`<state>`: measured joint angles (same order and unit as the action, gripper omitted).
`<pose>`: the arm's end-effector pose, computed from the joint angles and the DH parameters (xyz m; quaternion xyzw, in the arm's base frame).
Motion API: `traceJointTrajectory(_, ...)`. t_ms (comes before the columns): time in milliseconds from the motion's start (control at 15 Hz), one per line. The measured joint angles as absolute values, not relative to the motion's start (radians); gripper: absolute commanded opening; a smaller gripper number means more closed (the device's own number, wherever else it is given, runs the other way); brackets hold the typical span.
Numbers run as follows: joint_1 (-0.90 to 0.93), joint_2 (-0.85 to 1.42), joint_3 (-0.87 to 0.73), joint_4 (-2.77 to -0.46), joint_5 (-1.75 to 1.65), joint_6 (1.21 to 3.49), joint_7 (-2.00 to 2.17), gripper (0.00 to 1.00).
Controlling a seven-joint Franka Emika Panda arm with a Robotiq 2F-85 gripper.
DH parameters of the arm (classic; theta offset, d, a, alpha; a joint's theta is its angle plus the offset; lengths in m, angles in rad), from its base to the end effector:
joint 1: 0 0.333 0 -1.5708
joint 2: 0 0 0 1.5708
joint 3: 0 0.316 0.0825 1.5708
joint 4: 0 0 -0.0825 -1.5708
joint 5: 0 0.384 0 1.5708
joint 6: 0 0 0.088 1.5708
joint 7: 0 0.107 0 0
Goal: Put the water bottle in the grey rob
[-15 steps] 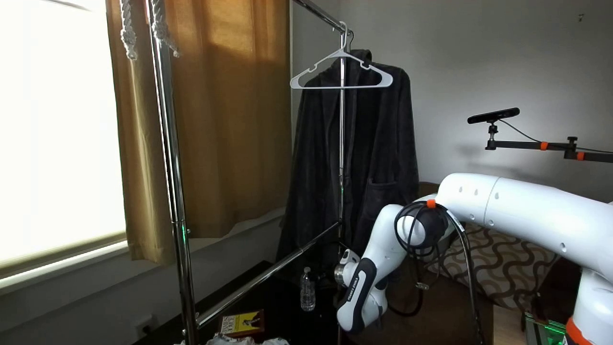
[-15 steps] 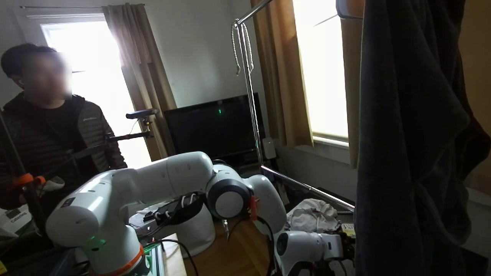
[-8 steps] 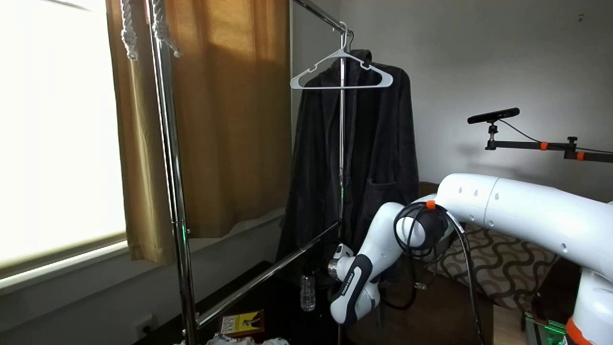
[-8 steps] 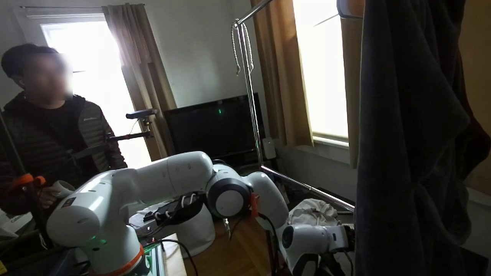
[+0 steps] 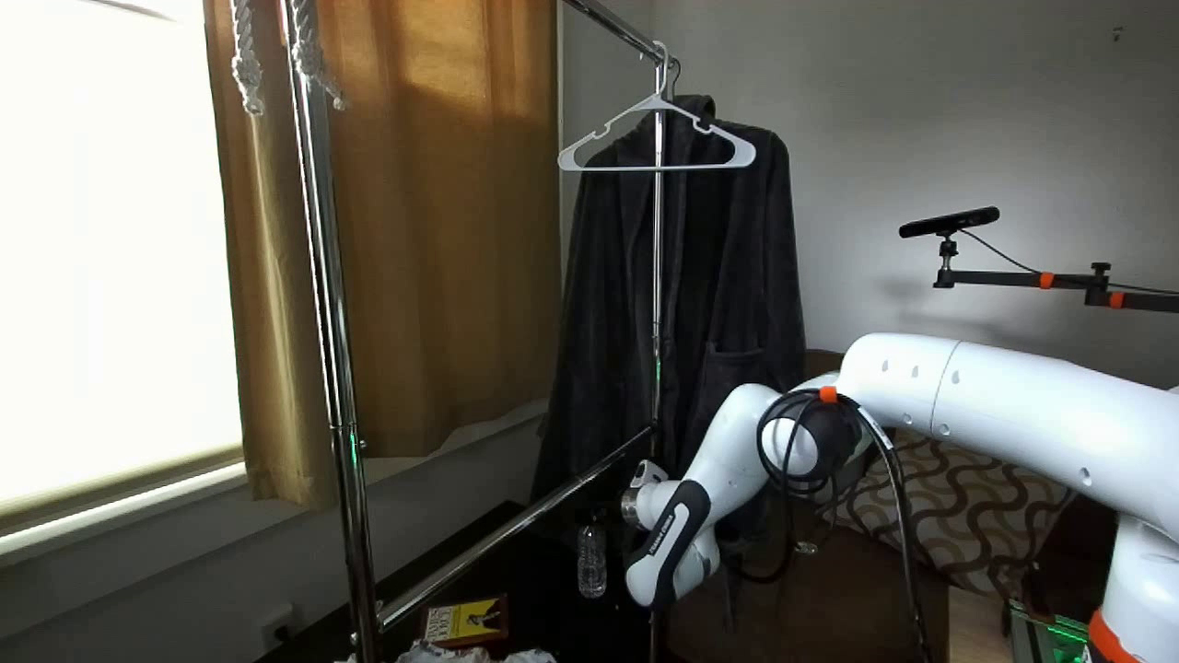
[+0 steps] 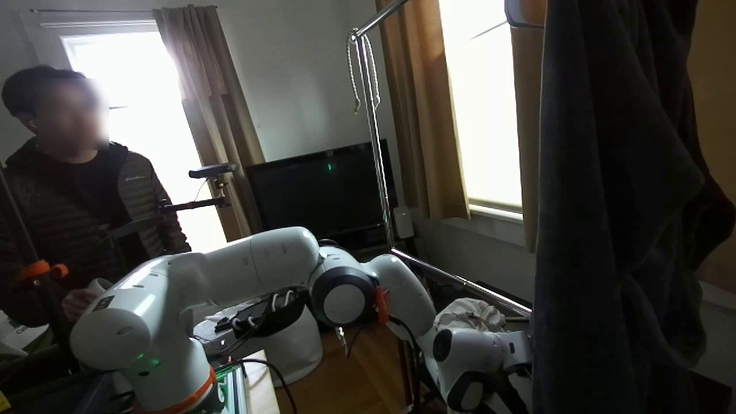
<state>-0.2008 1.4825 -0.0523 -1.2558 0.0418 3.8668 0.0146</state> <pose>0.6638 -0.1623 -0.0076 0.8386 -0.0994 0.5302 0.0762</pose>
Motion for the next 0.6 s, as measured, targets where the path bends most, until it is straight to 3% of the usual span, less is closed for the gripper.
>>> traceJointTrajectory(133, -0.198, 1.483, -0.054, -1.251, 0.042, 3.848, 0.013, 1.00)
traceJointTrajectory(200, -0.197, 1.483, -0.054, -1.249, 0.042, 3.842, 0.013, 0.93)
traceJointTrajectory(400, -0.195, 1.483, -0.055, -1.245, 0.042, 3.825, 0.011, 0.58)
traceJointTrajectory(600, -0.193, 1.483, -0.057, -1.240, 0.042, 3.813, 0.009, 0.35)
